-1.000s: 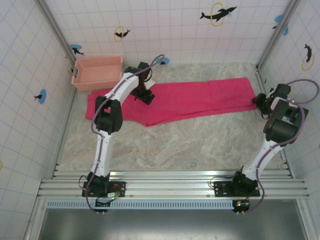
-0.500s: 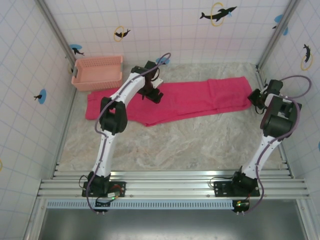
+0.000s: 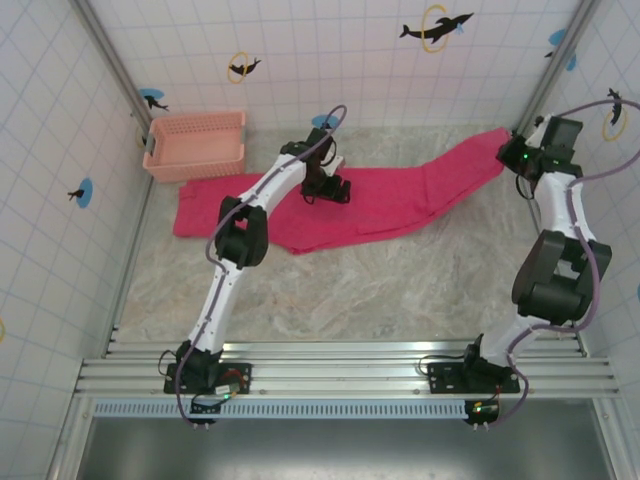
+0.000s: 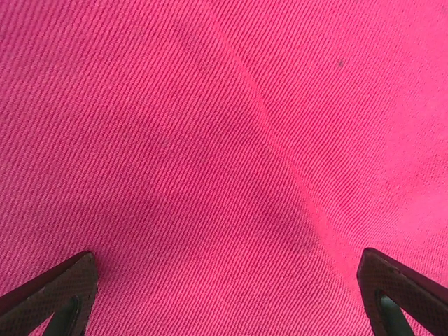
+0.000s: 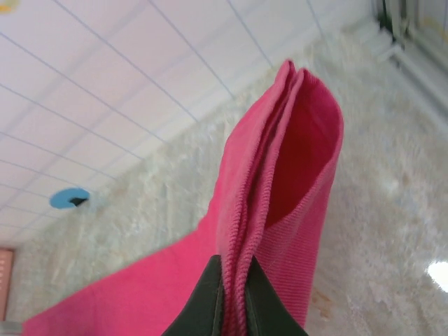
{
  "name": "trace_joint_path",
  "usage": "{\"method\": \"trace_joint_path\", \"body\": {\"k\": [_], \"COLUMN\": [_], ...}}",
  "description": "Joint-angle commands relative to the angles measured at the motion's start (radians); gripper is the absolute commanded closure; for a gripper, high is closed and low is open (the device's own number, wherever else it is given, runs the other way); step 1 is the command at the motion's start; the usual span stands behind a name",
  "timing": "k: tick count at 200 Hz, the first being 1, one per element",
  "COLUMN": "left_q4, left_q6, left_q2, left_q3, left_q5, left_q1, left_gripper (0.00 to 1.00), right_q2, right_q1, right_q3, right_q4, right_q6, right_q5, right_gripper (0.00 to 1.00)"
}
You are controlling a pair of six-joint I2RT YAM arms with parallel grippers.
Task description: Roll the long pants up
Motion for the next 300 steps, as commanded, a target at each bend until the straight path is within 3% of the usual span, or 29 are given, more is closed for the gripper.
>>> {"method": "trace_joint_path", "body": {"k": [1,69,95,124,148,169,185,214,253,271,300], "left_q4": [0.018,0.237,0.331,0.392,0.304,0.173,0.175,0.232,0.232,0.255,0.260], "left_q6": [-0.084,-0.394,-0.524,-0.585,-0.457,-0.291,-0.222,-0.189,-0.132,-0.136,-0.131], "left_q2": [0.072,0.100,0.059,-0.095,-0.331,-0.513,-0.649,-0.809,-0.842,-0.859,-0.903], "left_q3": [-0.008,-0.015,-0.047,-0.156,-0.261,-0.372,-0.542,-0.832,-0.979,-1.047,-1.098], "left_q5": [0.069,0.227,0.262,0.314,0.243,0.130,0.083,0.105,0.170,0.211,0.172], "left_q1": [-0.072,-0.289,-0.298,-0.174,0.026,0.206,0.337,0.534,0.575,0.575,0.574], "left_gripper": [0.03,0.03,0.03,0.03,0.03,0.03,0.03,0.03,0.03,0.03,0.03], "right_q2": [-0.046,0.064,0.104,0.086,0.002,-0.084,-0.134,-0.163,-0.059,0.030,0.192], "right_q1": [-0.029,-0.063,-0.030,0.041,0.143,0.282,0.404,0.623,0.860,0.953,1.069], "right_q3": [0.097,0.423,0.572,0.605,0.513,0.394,0.298,0.175,0.130,0.180,0.303], "right_q4": [-0.107,-0.221,-0.375,-0.465,-0.465,-0.429,-0.368,-0.249,-0.081,-0.030,-0.036], "right_q6": [-0.032,-0.042,-0.150,-0.214,-0.228,-0.222,-0.193,-0.144,-0.068,-0.056,-0.039], "right_q5": [-0.016,-0.112,-0.103,-0.143,-0.138,-0.087,-0.035,0.074,0.197,0.227,0.253], "right_gripper": [1.00,0.99,0.98,0.98,0.97,0.96,0.96,0.96,0.96,0.96,0.97]}}
